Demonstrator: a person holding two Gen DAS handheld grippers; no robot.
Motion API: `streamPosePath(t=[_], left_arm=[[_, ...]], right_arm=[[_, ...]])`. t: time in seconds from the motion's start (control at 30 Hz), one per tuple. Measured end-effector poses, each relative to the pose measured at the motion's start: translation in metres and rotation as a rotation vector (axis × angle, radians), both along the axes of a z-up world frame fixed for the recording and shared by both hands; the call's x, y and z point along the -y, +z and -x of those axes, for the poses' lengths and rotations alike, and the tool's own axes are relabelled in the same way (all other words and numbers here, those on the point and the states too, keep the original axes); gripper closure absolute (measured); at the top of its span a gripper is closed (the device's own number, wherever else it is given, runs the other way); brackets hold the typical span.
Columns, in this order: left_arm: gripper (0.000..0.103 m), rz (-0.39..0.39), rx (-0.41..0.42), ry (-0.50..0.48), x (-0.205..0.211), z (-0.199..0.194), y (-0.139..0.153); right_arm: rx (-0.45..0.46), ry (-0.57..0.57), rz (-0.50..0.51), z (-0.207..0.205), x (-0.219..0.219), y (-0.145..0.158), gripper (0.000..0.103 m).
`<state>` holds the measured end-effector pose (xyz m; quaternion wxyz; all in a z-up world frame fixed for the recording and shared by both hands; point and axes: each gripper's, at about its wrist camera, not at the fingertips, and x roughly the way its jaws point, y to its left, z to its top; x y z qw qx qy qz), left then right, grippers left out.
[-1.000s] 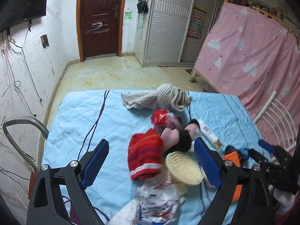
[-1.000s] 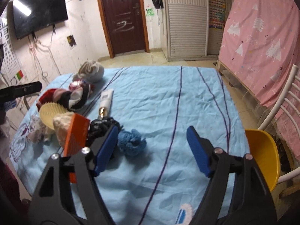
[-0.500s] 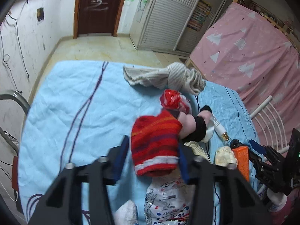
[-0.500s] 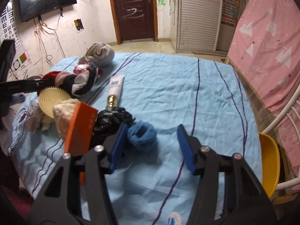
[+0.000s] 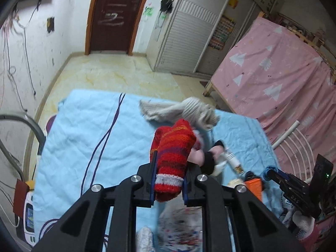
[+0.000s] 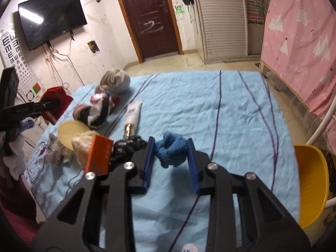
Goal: Collect trash
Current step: 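Grasp the red knit sock with the left tool while the right tool grasps the blue knit ball, then carry the sock and ball to the yellow bin and open both tools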
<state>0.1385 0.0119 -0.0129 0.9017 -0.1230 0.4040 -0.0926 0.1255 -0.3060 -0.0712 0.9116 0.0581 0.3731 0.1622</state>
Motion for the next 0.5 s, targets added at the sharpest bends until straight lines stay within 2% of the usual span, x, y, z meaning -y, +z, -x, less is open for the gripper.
streamPosePath(t=[0.2, 0.5], left_arm=[[0.094, -0.029, 0.052, -0.059, 0.039, 0.003, 0.028], [0.094, -0.058, 0.079, -0.149, 0.095, 0.006, 0.043]], right_arm=[[0.054, -0.032, -0.027, 0.006, 0.025, 0.017, 0.075], [0.087, -0.097, -0.056, 0.017, 0.069, 0.025, 0.074]])
